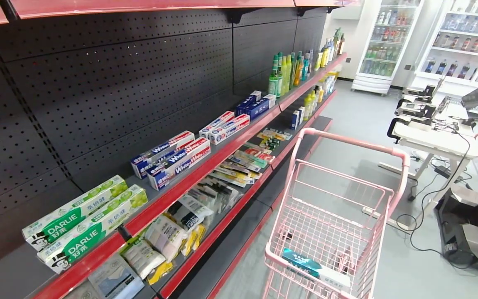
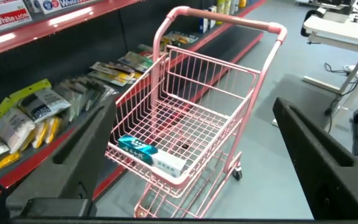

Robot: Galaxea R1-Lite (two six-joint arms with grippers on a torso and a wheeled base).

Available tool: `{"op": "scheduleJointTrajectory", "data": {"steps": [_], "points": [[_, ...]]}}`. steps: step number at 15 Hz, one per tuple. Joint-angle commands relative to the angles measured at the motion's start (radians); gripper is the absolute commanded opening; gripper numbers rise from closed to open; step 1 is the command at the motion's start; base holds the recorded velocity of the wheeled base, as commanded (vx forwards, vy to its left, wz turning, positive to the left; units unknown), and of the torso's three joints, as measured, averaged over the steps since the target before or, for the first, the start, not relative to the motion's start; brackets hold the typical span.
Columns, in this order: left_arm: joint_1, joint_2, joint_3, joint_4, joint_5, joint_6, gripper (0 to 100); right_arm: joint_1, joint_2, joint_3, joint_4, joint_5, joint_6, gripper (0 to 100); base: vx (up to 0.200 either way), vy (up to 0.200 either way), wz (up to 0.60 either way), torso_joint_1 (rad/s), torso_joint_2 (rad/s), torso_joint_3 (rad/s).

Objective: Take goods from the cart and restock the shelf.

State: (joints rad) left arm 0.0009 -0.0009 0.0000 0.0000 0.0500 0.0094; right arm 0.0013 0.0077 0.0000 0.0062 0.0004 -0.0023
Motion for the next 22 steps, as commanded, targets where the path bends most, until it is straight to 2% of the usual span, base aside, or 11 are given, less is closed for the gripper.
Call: {"op": "scheduleJointTrajectory", "data": {"steps": [1,2,3,4,5,7,8,10,14,17,22], "points": [[0.001,0.001,0.0,0.0,0.001,0.0,100,-0.007,0.028,-0.002,0.0,-0.003,0.019,100,0.0,0.0,0.0,0.0,0.0,0.0],[0.001,0.001,0.0,0.0,0.001,0.0,100,-0.041,0.069,-0.002,0.0,-0.02,0.084,100,0.0,0.0,0.0,0.0,0.0,0.0],[0.001,0.001,0.0,0.0,0.001,0.0,100,-0.087,0.091,-0.009,-0.005,-0.034,0.064,100,0.0,0.0,0.0,0.0,0.0,0.0],[0.001,0.001,0.0,0.0,0.001,0.0,100,-0.076,0.213,-0.167,-0.029,-0.025,0.07,100,0.0,0.0,0.0,0.0,0.0,0.0],[0.001,0.001,0.0,0.0,0.001,0.0,100,-0.084,0.508,-0.468,-0.058,-0.054,0.16,100,0.0,0.0,0.0,0.0,0.0,0.0],[0.001,0.001,0.0,0.0,0.002,-0.003,100,-0.101,0.847,-0.798,0.015,-0.063,0.226,100,0.0,0.0,0.0,0.0,0.0,0.0],[0.001,0.001,0.0,0.0,0.002,-0.005,100,-0.096,0.977,-0.808,0.04,-0.045,0.17,100,0.0,0.0,0.0,0.0,0.0,0.0],[0.001,0.001,0.0,0.0,0.002,-0.003,100,-0.133,1.272,-0.838,0.092,0.112,0.105,100,0.0,0.0,0.0,0.0,0.0,0.0],[0.001,0.001,0.0,0.0,0.002,-0.003,100,-0.106,1.635,-0.857,0.113,0.294,-0.309,100,0.0,0.0,0.0,0.0,0.0,0.0],[0.001,0.001,0.0,0.0,0.002,-0.005,100,-0.096,1.752,-0.819,0.113,0.316,-0.51,100,0.0,0.0,0.0,0.0,0.0,0.0],[0.001,0.001,0.0,0.0,0.002,-0.005,100,0.036,1.931,-0.811,0.081,0.233,-0.601,100,0.0,0.0,0.0,0.0,0.0,0.0]]}}
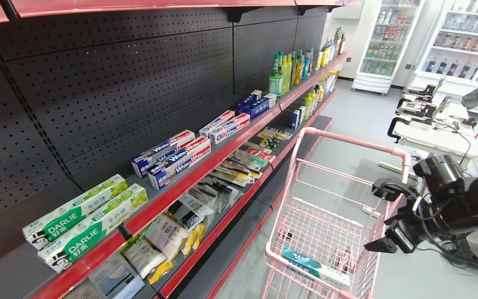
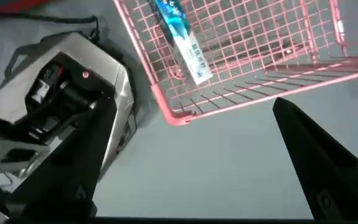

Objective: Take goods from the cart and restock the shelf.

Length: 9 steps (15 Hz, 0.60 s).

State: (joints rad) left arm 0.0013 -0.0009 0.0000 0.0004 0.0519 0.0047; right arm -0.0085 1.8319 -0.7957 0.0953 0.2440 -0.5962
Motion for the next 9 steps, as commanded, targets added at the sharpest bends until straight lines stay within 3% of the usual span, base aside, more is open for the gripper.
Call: {"op": "scheduleJointTrajectory", "data": {"steps": [1,4,9], "points": [[0.0,0.001,0.0,0.0,0.0,0.0,100,0.067,0.136,-0.034,-0.025,-0.015,-0.008,100,0.0,0.0,0.0,0.0,0.0,0.0],[0.0,0.001,0.0,0.0,0.0,0.0,100,0.079,0.208,-0.1,-0.031,-0.035,-0.027,100,0.0,0.0,0.0,0.0,0.0,0.0],[0.0,0.001,0.0,0.0,0.0,0.0,100,0.067,0.262,-0.122,-0.031,-0.035,-0.109,100,0.0,0.0,0.0,-0.103,0.22,0.121]]}}
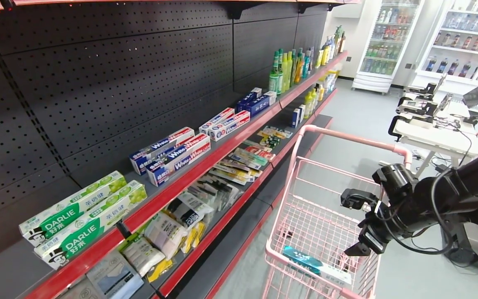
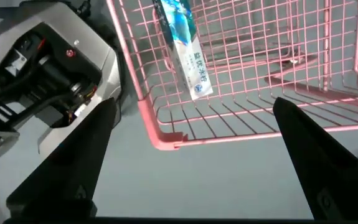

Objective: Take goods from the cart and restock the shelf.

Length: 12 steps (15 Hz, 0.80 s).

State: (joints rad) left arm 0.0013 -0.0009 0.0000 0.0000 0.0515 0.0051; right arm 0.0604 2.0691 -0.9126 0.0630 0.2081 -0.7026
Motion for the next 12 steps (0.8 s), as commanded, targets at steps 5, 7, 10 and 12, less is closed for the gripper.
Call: {"op": "scheduleJointTrajectory", "data": {"steps": [5,7,10,12], "points": [[0.0,0.001,0.0,0.0,0.001,0.001,100,-0.025,0.06,-0.02,-0.003,0.001,-0.055,100,0.0,0.0,0.0,-0.153,0.32,0.171],[0.0,0.001,0.0,0.0,0.001,-0.001,100,-0.028,0.074,-0.039,-0.003,0.001,-0.058,100,0.0,0.0,0.0,-0.149,0.33,0.185],[0.0,0.001,0.0,0.0,0.001,-0.001,100,-0.04,0.091,-0.068,-0.003,0.005,-0.068,100,0.0,0.0,0.0,-0.154,0.33,0.188],[0.0,0.001,0.0,0.0,0.001,-0.001,100,-0.051,0.097,-0.068,-0.003,0.005,-0.08,100,0.0,0.0,0.0,-0.166,0.35,0.188]]}}
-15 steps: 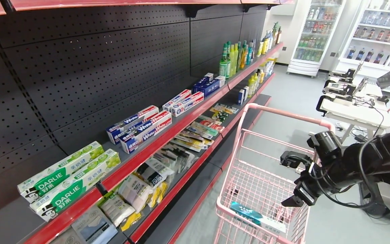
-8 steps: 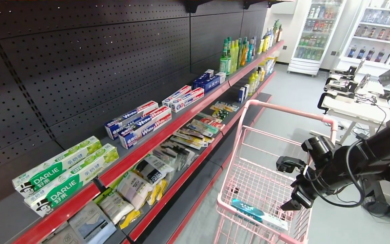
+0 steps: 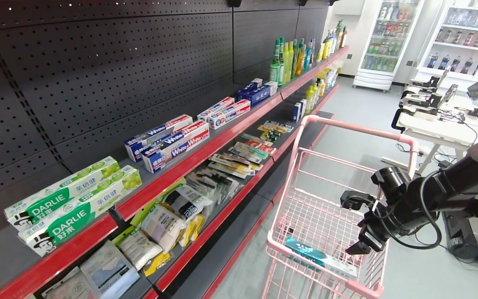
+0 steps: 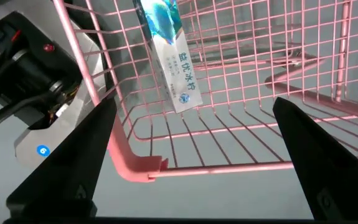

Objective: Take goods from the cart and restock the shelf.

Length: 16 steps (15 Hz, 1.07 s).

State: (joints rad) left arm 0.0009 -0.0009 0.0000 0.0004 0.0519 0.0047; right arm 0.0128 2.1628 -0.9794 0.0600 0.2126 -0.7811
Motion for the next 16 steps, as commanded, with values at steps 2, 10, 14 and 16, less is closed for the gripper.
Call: {"op": "scheduleJointTrajectory", "data": {"steps": [2,10,14,16], "points": [[0.001,0.001,0.0,0.0,0.0,0.0,100,-0.005,0.009,-0.018,0.0,0.001,-0.003,100,0.0,0.0,0.0,-0.156,0.34,0.188],[0.001,0.001,0.0,0.0,0.0,0.001,100,-0.013,0.025,-0.021,0.0,0.002,-0.037,100,0.0,0.0,0.0,-0.167,0.38,0.204],[0.001,0.001,0.0,0.0,0.0,0.001,100,-0.011,0.029,-0.028,0.0,0.027,-0.066,100,0.0,0.0,0.0,-0.227,0.53,0.292],[0.001,0.001,0.0,0.0,0.0,0.001,100,-0.011,0.029,-0.033,0.0,0.071,-0.099,100,0.0,0.0,0.0,-0.154,0.37,0.202]]}}
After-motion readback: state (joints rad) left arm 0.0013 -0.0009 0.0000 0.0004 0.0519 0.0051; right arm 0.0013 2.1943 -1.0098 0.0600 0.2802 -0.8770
